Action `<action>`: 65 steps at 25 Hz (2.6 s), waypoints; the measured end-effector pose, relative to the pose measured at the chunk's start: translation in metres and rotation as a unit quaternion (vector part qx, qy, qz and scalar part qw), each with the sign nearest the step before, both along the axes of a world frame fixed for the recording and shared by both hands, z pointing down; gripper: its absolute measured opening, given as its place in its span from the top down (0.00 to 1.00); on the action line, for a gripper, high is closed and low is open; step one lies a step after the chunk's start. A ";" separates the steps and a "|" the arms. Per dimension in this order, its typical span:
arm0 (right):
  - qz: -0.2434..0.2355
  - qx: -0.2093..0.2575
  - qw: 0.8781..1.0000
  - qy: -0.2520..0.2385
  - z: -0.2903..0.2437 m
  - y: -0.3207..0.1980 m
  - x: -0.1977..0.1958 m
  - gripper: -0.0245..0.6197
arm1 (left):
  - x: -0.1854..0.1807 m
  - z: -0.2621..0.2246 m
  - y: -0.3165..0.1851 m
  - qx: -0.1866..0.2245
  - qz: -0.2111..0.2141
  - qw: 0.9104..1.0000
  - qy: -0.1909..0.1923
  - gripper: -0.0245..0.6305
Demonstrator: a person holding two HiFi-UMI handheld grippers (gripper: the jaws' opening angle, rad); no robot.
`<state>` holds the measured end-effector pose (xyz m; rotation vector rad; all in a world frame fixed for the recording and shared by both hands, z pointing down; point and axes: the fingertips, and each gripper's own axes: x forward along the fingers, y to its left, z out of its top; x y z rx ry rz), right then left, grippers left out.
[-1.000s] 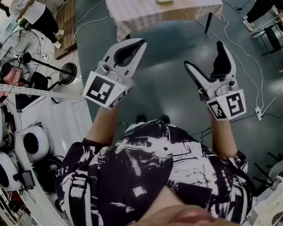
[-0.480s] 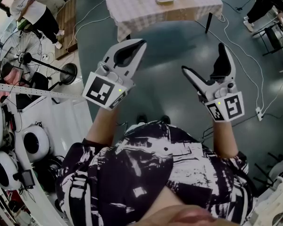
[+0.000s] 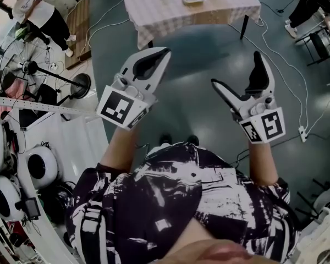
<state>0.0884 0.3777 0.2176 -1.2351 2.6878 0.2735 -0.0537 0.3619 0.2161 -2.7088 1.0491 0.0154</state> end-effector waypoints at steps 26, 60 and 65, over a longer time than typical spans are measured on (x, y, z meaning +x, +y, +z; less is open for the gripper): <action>-0.034 -0.015 0.999 0.026 0.036 -0.123 0.021 0.07 | 0.021 0.048 -0.122 -0.030 -0.041 0.999 -0.005 0.96; -0.022 -0.003 0.999 0.027 0.025 -0.545 -0.035 0.07 | -0.034 0.041 -0.532 -0.029 -0.020 0.999 -0.019 0.96; -0.038 -0.014 0.999 0.030 0.030 -0.623 -0.006 0.07 | -0.003 0.035 -0.609 -0.027 -0.032 0.999 -0.020 0.96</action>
